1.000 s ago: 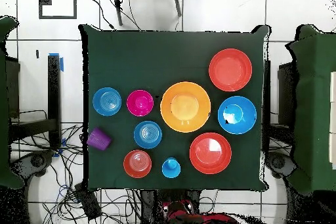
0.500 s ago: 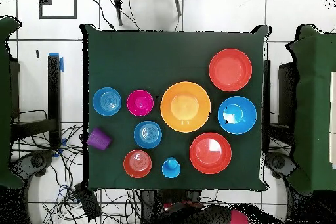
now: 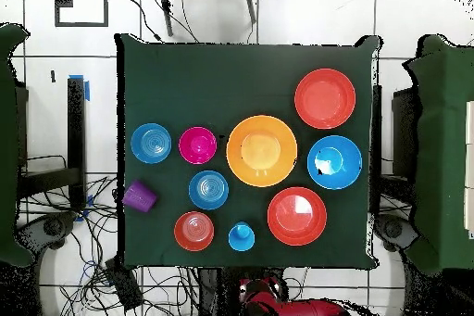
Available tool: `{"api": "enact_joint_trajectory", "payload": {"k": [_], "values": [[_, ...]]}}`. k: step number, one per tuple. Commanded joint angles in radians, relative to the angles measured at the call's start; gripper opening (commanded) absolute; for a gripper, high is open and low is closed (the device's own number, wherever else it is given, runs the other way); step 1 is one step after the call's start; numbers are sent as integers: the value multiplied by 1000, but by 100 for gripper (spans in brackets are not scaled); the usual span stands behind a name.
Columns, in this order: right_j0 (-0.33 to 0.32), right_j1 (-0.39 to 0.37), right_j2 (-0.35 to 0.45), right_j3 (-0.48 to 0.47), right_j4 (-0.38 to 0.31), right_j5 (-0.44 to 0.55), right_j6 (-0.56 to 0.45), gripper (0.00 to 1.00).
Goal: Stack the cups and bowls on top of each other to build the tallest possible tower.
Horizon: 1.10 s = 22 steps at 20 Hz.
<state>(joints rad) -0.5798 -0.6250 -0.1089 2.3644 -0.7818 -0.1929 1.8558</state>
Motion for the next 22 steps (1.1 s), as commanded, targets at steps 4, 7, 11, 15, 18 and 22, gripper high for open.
{"api": "enact_joint_trajectory", "payload": {"k": [4, 7, 11, 15, 18, 22], "values": [[27, 53, 128, -150, 11, 81, 65, 100], [41, 61, 117, -155, 13, 72, 69, 100], [51, 62, 113, -156, 17, 69, 73, 100], [58, 49, 123, -156, 31, 90, 74, 100], [68, 32, 137, -162, 50, 121, 71, 100], [95, 35, 136, -189, 70, 138, 74, 100]]}}
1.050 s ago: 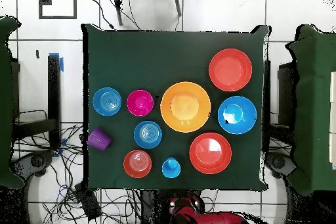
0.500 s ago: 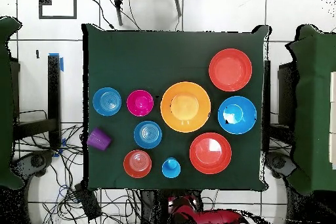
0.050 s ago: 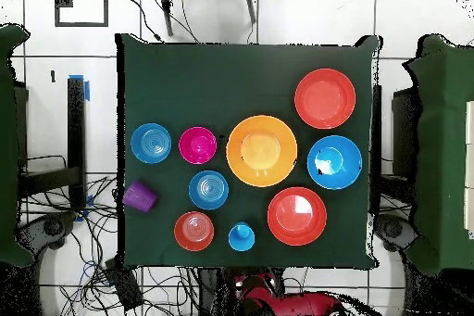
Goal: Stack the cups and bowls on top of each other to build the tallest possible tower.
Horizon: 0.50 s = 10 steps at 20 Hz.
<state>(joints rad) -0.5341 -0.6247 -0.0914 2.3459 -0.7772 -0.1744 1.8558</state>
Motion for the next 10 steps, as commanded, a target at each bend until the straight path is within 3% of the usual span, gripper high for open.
{"api": "enact_joint_trajectory", "payload": {"k": [1, 10], "values": [[55, 37, 117, -177, 69, 121, 76, 100], [49, 52, 143, -198, 77, 135, 79, 100]]}}
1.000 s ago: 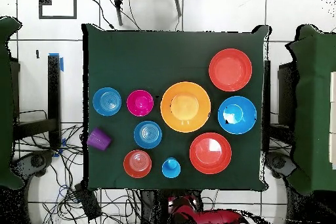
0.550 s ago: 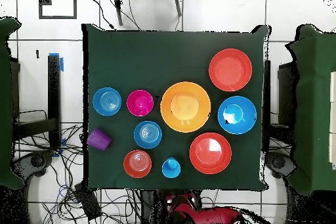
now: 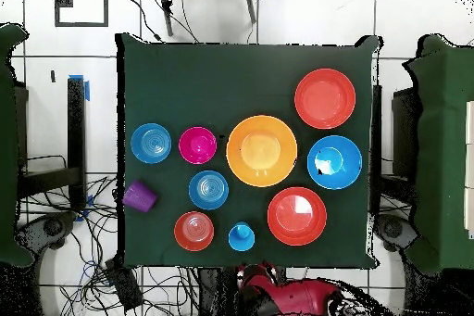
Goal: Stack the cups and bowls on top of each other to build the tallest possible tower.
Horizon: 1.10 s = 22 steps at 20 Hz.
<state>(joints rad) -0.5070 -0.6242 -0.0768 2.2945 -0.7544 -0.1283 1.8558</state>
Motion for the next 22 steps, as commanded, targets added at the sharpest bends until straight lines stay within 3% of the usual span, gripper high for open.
{"api": "enact_joint_trajectory", "payload": {"k": [1, 10, 22], "values": [[20, 49, 132, -146, 56, 95, 79, 100], [36, 65, 134, -172, 58, 100, 85, 100], [62, 159, 103, -236, 52, 34, 102, 100]]}}
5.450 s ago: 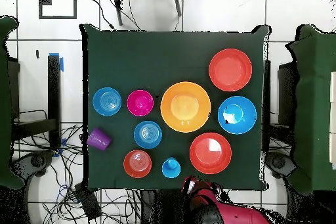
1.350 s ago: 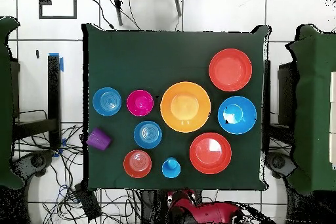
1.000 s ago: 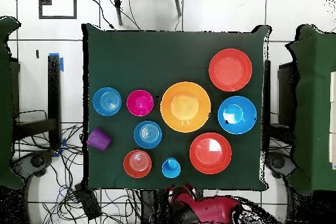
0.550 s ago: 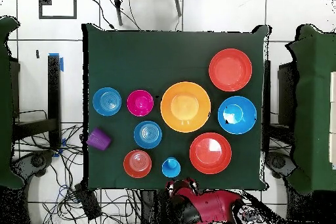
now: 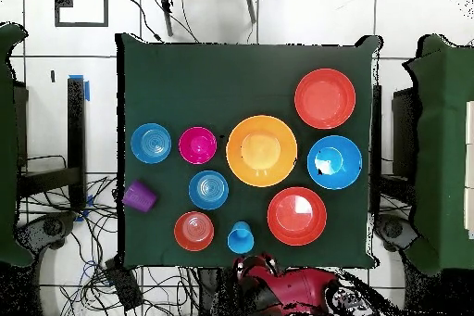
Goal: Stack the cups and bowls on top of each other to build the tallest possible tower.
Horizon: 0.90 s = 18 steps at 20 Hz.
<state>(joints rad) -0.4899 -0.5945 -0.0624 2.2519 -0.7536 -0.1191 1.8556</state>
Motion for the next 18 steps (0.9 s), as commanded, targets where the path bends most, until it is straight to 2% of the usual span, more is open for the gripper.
{"api": "enact_joint_trajectory", "payload": {"k": [1, 11, 13, 15, 18], "values": [[49, 133, 85, -196, 52, 21, 103, 100], [50, 152, 90, -218, 54, 22, 99, 100], [40, 131, 104, -209, 57, 41, 96, 100], [6, 92, 150, -185, 65, 58, 98, 100], [-13, 20, 206, -165, 107, 97, 106, 100]]}}
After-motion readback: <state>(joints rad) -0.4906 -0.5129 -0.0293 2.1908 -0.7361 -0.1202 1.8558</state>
